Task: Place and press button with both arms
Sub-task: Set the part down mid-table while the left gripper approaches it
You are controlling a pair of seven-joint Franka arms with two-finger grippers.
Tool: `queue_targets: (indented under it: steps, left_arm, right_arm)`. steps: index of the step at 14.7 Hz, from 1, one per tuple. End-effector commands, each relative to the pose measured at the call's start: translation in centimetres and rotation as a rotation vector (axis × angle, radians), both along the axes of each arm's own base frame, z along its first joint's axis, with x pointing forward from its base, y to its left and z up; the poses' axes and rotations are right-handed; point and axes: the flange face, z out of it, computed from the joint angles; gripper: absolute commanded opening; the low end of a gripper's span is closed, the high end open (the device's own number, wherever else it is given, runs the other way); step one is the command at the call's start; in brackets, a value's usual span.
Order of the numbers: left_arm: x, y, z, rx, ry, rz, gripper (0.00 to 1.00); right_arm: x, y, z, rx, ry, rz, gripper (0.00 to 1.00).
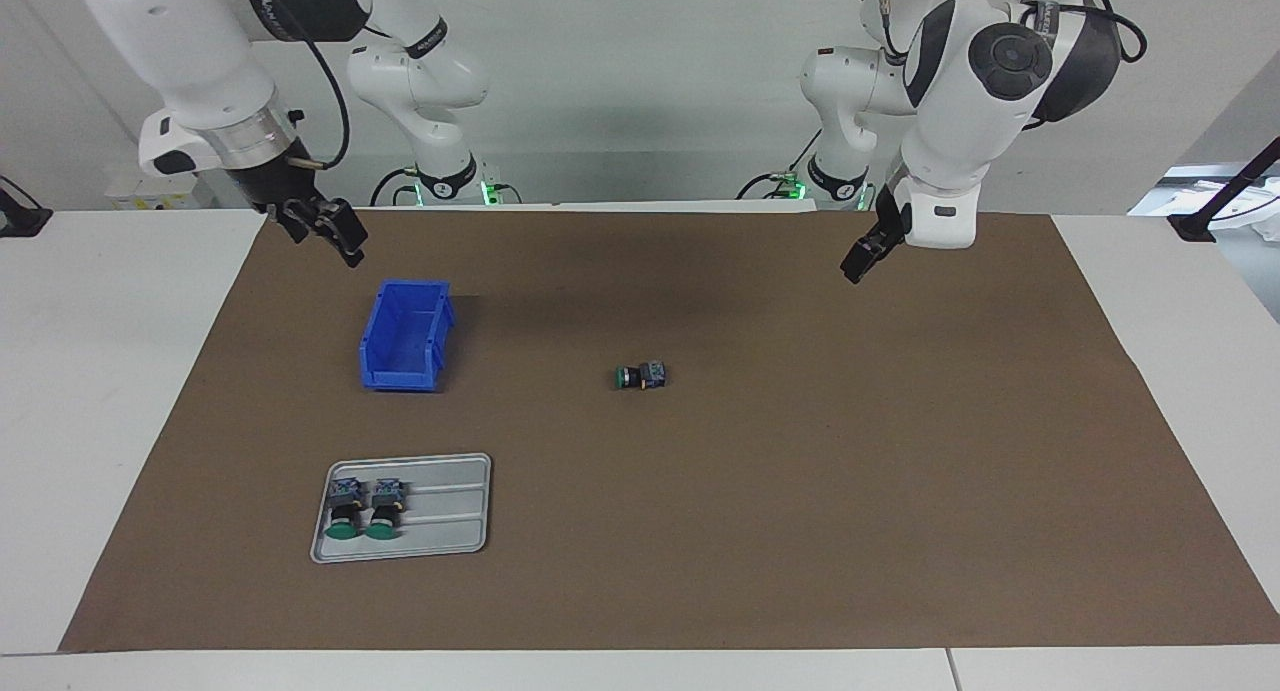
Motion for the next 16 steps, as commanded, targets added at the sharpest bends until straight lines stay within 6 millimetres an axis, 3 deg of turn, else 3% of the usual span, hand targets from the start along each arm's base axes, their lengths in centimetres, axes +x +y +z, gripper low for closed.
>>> queue_targets:
  steps: [1,4,6,7,10,11,15,16]
  left_arm:
    - [0.3,-3.0,-1.4,0.021,0.011,0.070,1.00]
    - [0.5,-6.3,-2.9,0.034,-0.018,0.164,1.00]
    - [0.5,-7.5,-3.9,0.045,-0.013,0.226,1.00]
    - [-0.1,-9.5,-5.1,0.060,-0.007,0.252,1.00]
    - [0.3,-12.5,-6.4,0.022,-0.062,0.451,1.00]
    - [-0.8,-14.9,-7.5,0.029,-0.062,0.465,1.00]
    - [-2.2,-21.0,-11.0,0.030,-0.072,0.653,1.00]
    - [-3.9,-23.9,-13.9,0.071,-0.054,0.650,1.00]
  right_arm:
    - [-1.0,0.1,0.2,0.007,0.011,0.059,0.99]
    - [-0.9,0.5,0.1,0.015,0.009,0.105,0.99]
    - [-0.9,0.5,-0.1,0.016,0.015,0.187,0.99]
    - [-1.0,1.0,0.1,0.007,0.019,0.235,0.99]
    - [-1.5,1.5,0.6,-0.048,0.039,0.294,0.99]
    - [-1.6,1.1,0.5,-0.040,0.041,0.306,0.99]
    - [-1.9,0.8,0.0,-0.034,0.049,0.334,0.99]
    - [-2.2,0.8,-0.4,-0.033,0.050,0.336,0.99]
